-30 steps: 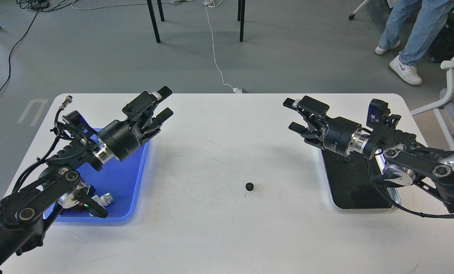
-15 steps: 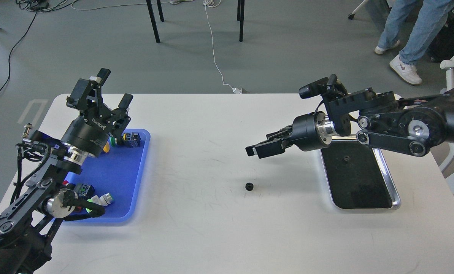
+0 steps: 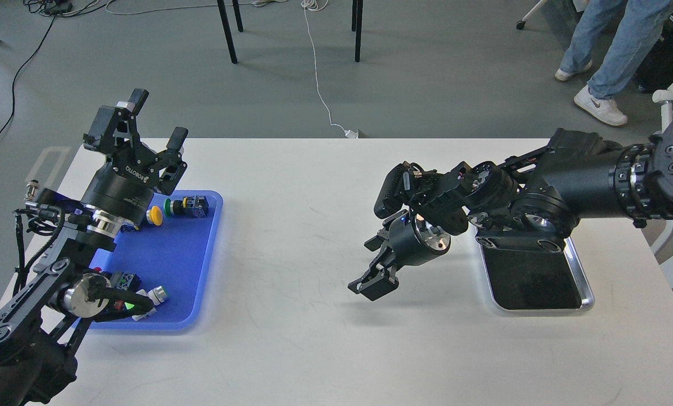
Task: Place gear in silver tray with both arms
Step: 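Reach the right gripper down to the gear and grasp it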
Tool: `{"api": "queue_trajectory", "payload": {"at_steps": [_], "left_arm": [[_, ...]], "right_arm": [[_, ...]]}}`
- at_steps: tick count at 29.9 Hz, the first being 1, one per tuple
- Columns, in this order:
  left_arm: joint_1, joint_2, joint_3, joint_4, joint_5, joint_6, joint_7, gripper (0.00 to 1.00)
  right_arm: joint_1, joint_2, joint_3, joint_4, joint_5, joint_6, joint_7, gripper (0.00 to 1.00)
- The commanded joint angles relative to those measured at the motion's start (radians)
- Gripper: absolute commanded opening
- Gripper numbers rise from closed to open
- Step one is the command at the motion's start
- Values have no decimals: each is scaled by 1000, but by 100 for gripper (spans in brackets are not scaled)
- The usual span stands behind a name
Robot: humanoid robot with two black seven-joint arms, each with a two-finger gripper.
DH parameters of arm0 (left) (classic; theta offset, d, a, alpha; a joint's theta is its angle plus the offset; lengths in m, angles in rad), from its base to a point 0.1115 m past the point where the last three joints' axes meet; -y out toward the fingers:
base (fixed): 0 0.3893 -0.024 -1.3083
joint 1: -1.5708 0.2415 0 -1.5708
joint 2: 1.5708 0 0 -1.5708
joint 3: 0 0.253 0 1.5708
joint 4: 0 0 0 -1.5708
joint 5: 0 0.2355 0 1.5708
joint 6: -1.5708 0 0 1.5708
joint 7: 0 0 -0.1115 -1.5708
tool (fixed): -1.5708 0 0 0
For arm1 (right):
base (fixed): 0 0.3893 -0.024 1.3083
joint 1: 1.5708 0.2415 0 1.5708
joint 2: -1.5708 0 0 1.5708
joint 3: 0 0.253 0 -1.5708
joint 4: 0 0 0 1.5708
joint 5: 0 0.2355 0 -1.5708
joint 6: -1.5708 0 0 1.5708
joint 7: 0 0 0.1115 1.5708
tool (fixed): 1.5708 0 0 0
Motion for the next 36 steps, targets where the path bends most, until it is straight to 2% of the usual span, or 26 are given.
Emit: {"api": "queue_trajectory", "payload": {"at_steps": [1,8,13,30,34,36], "left_arm": [[1,-5,-1,0,0,3,0,98],[1,-8,-1,-2,0,0,0,98],[3,-8,-3,-2,-1,-1,-4,98],[10,-8,-9,-29,-6,2,-4,98],[10,-8,-9,-29,-6,2,-2,98],[10,-9,-11,-31,-6,2,-2,98]], "right_arm": [[-22,15,-11,-33,-1,-6,0,94],[-77,13,-26,-60,1,-60,0,88],[-82,15,-34,-85,2,-82,0,70],[-156,15,-42,-107,5,-114,0,68],[-159,15,-42,-113,5,-115,0,63],[-165,18,-42,-128,4,-115,0,53]]}}
